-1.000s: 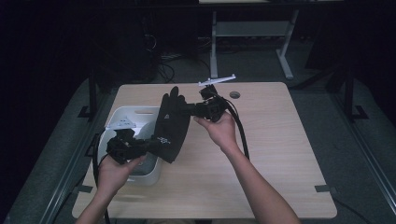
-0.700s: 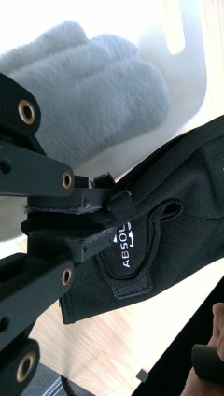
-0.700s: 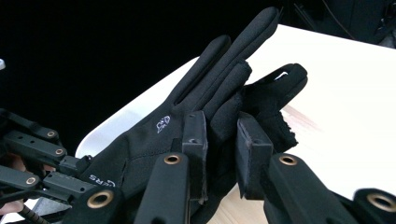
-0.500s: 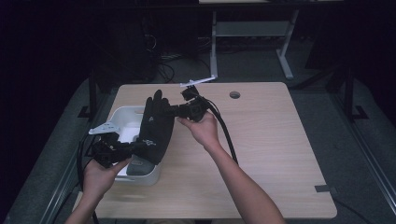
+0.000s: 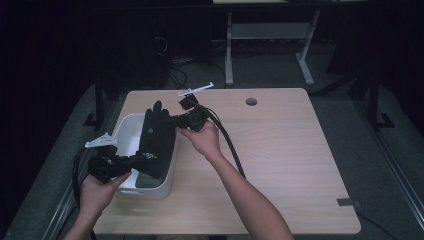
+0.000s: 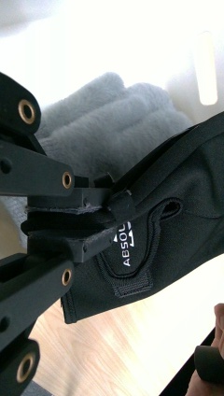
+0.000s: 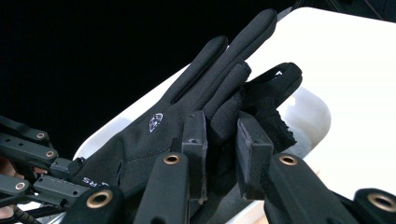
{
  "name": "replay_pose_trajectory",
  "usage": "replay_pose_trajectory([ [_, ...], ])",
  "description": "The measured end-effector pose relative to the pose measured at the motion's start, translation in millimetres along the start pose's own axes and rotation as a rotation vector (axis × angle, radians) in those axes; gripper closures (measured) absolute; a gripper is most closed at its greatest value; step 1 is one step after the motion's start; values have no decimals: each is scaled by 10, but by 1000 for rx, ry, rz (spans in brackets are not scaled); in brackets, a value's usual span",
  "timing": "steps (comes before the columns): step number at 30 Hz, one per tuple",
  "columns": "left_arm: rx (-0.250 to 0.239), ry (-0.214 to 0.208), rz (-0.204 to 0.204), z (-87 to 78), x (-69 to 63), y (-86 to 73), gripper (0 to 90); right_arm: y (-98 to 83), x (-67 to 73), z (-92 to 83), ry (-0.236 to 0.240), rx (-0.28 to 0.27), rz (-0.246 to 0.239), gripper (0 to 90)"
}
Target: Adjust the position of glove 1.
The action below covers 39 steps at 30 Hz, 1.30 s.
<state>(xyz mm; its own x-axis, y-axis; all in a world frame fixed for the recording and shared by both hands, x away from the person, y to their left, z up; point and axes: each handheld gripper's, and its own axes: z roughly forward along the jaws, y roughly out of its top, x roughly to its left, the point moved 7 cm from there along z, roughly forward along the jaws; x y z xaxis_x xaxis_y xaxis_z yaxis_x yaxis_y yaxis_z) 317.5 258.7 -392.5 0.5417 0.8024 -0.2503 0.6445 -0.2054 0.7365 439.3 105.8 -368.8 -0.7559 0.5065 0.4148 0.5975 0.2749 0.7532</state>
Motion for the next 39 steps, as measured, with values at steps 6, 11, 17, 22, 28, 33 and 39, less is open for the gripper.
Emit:
replay_pose_trajectory([
  [6, 21, 7, -4, 45, 16, -57, 807, -33, -38, 94, 4, 18, 8, 753],
  [11, 32, 6, -25, 60, 74, -85, 798, -77, -87, 175, -2, 45, 22, 749],
  [17, 63, 2, -43, 97, 149, -156, 790, -137, -122, 279, 1, 78, 28, 740],
  [22, 75, 1, -54, 112, 155, -191, 745, -171, -158, 329, -10, 96, 29, 716],
  [28, 69, 12, -57, 98, 171, -171, 688, -152, -191, 302, 1, 89, 34, 614],
  [33, 52, 25, -43, 58, 160, -110, 611, -122, -227, 203, -15, 80, 31, 575],
  [39, 26, 32, -28, 7, 111, -23, 586, -96, -254, 50, -19, 53, 28, 562],
])
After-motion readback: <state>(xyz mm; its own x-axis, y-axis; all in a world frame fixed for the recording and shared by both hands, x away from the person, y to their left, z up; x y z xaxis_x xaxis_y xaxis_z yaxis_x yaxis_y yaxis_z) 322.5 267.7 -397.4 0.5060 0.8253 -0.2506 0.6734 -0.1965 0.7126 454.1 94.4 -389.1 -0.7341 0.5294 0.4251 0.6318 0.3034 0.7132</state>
